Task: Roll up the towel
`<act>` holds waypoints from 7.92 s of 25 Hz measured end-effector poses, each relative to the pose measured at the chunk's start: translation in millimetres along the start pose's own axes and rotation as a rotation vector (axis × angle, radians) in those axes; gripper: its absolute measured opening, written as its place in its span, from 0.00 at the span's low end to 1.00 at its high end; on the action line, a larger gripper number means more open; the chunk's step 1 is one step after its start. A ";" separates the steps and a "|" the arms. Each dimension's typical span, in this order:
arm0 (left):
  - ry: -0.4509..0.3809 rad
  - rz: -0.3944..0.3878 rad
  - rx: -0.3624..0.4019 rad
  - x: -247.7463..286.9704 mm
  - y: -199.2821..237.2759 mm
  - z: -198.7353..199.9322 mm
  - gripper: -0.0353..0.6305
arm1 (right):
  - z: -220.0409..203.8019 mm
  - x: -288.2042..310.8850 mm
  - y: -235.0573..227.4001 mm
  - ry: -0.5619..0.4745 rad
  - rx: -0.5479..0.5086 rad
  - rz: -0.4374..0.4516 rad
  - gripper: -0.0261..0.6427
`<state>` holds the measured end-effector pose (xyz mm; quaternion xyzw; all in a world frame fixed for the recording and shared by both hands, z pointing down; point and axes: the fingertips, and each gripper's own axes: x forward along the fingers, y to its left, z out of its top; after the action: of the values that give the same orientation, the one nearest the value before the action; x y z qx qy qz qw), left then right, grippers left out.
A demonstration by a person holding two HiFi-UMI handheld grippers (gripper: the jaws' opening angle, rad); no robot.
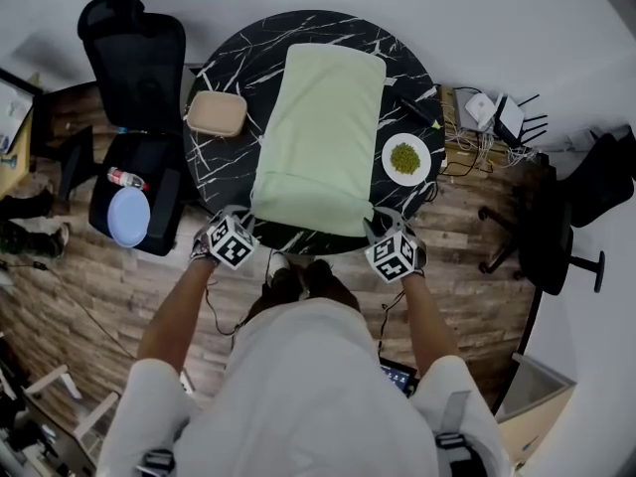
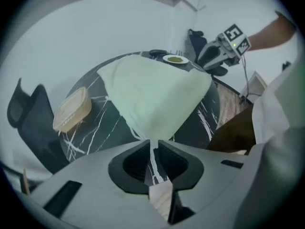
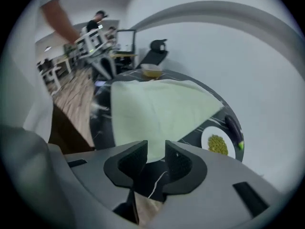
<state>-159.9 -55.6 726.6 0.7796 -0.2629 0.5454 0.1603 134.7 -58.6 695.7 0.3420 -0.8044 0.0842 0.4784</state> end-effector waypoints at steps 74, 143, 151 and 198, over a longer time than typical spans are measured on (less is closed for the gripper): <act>0.049 0.009 0.227 7.4 -21.6 6.5 0.30 | -11.3 7.3 63.9 0.094 -0.305 0.126 0.22; -0.024 0.111 -0.084 1.6 67.1 76.8 0.23 | 13.3 42.5 -70.3 0.173 0.128 0.005 0.12; -0.130 0.097 -0.065 -29.4 48.8 64.8 0.26 | 28.5 4.3 -54.2 0.049 -0.061 -0.065 0.13; 0.122 -0.272 0.128 -57.4 -120.5 -63.5 0.08 | -83.1 -81.7 142.5 0.328 -0.194 0.559 0.05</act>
<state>-153.4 89.5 699.8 0.7821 -0.1092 0.5806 0.1983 129.2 125.3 699.4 0.0431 -0.7838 0.1889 0.5900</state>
